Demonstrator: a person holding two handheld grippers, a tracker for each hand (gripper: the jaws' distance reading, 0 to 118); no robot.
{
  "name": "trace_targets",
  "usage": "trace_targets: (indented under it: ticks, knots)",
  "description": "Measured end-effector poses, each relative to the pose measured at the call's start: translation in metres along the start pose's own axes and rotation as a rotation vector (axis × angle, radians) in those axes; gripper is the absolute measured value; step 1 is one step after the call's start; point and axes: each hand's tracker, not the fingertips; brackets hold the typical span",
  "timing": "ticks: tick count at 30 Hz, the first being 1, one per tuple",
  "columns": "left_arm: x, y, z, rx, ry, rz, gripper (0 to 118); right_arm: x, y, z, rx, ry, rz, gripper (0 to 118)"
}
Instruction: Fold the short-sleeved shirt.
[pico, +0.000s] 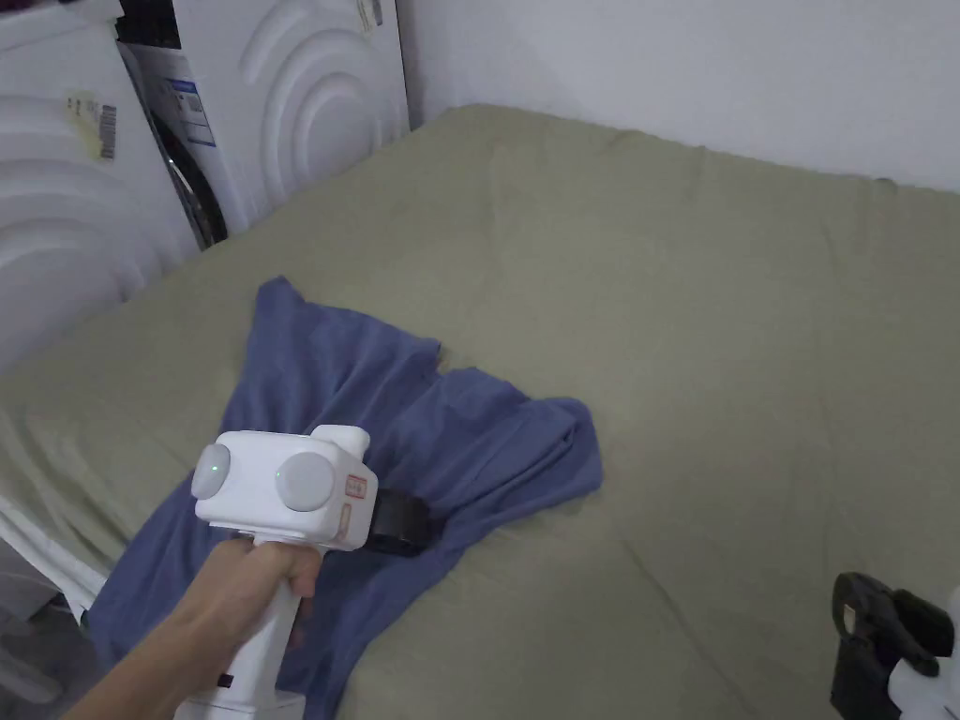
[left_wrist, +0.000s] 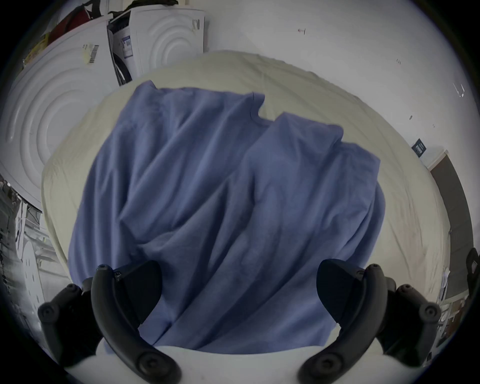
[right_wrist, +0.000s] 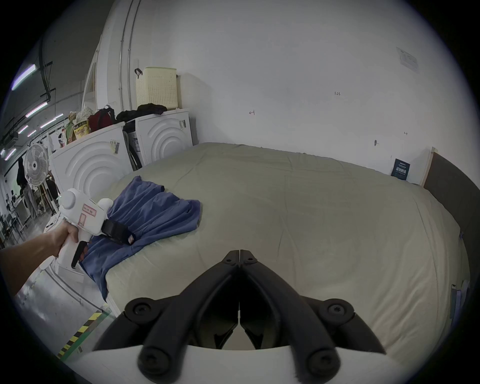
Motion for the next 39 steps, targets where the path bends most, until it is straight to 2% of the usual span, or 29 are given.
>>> trace_targets:
  ticks: [1, 2, 3, 4, 6, 7, 9, 10, 13, 15, 17, 22, 27, 39]
  knots:
    - [0.011, -0.006, 0.006, 0.043, 0.057, -0.058, 117, 0.0, 0.0, 0.0, -0.002, 0.001, 0.001, 0]
    - [0.014, -0.006, 0.008, 0.036, 0.063, -0.046, 115, 0.001, 0.0, 0.0, -0.004, 0.001, 0.002, 0]
    - [0.013, -0.002, 0.014, 0.032, 0.059, -0.015, 109, 0.001, 0.0, 0.001, -0.005, -0.002, 0.003, 0]
    - [0.009, 0.0, 0.011, 0.03, 0.067, -0.005, 85, 0.002, 0.001, 0.003, -0.003, -0.003, 0.003, 0]
    - [0.006, 0.0, 0.021, 0.09, 0.042, -0.006, 24, 0.005, 0.001, 0.008, 0.001, -0.005, 0.001, 0]
    - [0.006, 0.002, 0.026, 0.105, 0.033, 0.0, 1, 0.006, 0.001, 0.011, 0.005, -0.007, -0.001, 0]
    - [0.017, 0.003, 0.035, 0.126, 0.033, 0.066, 1, 0.012, -0.001, 0.017, 0.009, -0.013, -0.008, 0]
    - [0.02, -0.001, 0.034, 0.086, 0.015, 0.073, 1, 0.016, -0.003, 0.021, 0.013, -0.016, -0.014, 0]
    - [0.026, 0.0, 0.042, 0.119, 0.033, 0.057, 1, 0.023, -0.003, 0.04, 0.024, -0.04, -0.016, 0]
    - [0.041, 0.001, 0.053, 0.143, -0.06, 0.1, 1, 0.033, -0.004, 0.053, 0.031, -0.058, -0.023, 0]
    - [0.058, 0.007, 0.063, 0.175, -0.013, 0.044, 1, 0.047, -0.009, 0.067, 0.036, -0.09, -0.03, 0]
    - [0.117, 0.028, 0.083, 0.229, -0.123, 0.04, 1, 0.092, -0.024, 0.111, 0.063, -0.189, -0.079, 0]
    - [0.219, 0.047, 0.095, 0.255, -0.235, -0.076, 1, 0.125, -0.036, 0.151, 0.073, -0.28, -0.133, 0]
    - [0.547, 0.052, 0.108, 0.229, -0.563, -0.419, 1, 0.211, -0.073, 0.21, 0.055, -0.499, -0.278, 0]
